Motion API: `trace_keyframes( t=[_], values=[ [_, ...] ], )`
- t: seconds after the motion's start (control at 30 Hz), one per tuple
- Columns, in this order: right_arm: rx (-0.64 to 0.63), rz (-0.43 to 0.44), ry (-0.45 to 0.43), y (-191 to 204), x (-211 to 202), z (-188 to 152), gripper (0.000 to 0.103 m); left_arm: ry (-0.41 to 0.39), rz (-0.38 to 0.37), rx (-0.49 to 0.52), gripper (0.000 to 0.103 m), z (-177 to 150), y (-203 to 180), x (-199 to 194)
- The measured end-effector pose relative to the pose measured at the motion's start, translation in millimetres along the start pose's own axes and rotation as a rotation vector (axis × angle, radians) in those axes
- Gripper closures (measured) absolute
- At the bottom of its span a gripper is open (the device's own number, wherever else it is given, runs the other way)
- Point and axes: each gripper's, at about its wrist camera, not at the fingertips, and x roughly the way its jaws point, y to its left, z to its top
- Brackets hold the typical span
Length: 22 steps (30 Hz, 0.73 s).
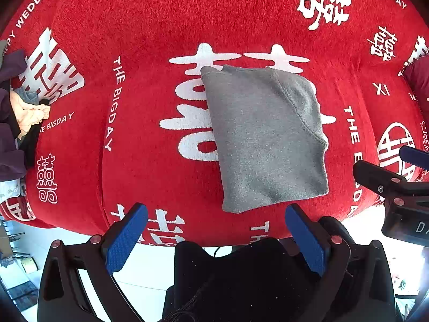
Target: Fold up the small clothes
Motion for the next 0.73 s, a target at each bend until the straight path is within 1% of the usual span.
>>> trace_keyframes(
  t=[0.5,0.73],
  values=[
    [0.004,-0.001,-0.001,0.7,-0.3,-1.2,0.0,-0.004,-0.001,-0.001,0.001,-0.1,-2.1,-0.8],
    [0.006,-0.004,-0.001,-3.7,-0.7,1.6,0.0,-0.034,0.005,-0.008,0.001,2.0,-0.9,-3.4]
  ],
)
